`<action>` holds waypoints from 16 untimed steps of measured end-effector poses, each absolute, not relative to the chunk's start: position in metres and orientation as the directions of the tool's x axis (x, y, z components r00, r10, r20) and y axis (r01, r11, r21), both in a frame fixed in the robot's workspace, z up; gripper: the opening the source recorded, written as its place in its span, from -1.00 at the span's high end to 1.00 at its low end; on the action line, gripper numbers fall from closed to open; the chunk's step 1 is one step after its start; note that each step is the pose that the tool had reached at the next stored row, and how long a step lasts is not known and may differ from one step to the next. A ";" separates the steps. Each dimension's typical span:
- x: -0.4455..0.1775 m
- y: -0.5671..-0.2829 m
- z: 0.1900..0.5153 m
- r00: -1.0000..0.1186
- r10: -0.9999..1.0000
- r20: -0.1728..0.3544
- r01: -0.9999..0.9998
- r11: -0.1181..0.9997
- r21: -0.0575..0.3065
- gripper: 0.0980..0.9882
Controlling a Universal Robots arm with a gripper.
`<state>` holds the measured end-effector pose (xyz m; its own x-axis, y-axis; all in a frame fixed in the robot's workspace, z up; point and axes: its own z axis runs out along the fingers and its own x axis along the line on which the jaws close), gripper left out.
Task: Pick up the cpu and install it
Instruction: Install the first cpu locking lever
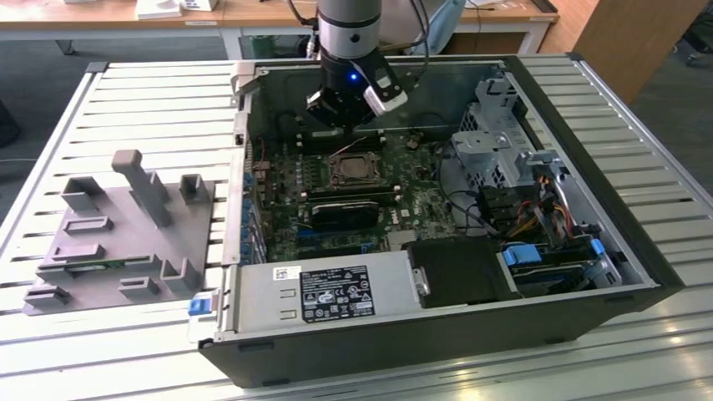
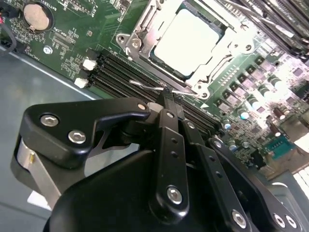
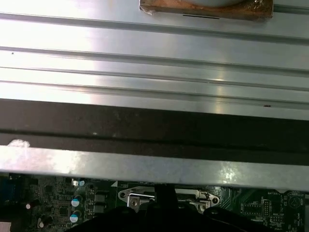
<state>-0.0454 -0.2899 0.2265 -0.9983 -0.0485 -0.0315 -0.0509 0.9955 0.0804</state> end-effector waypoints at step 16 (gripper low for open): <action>-0.032 -0.288 0.219 -0.998 -0.048 -0.031 -0.051 0.995 0.080 0.98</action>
<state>-0.0319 -0.2876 0.2194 -0.9983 -0.0482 -0.0311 -0.0506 0.9955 0.0804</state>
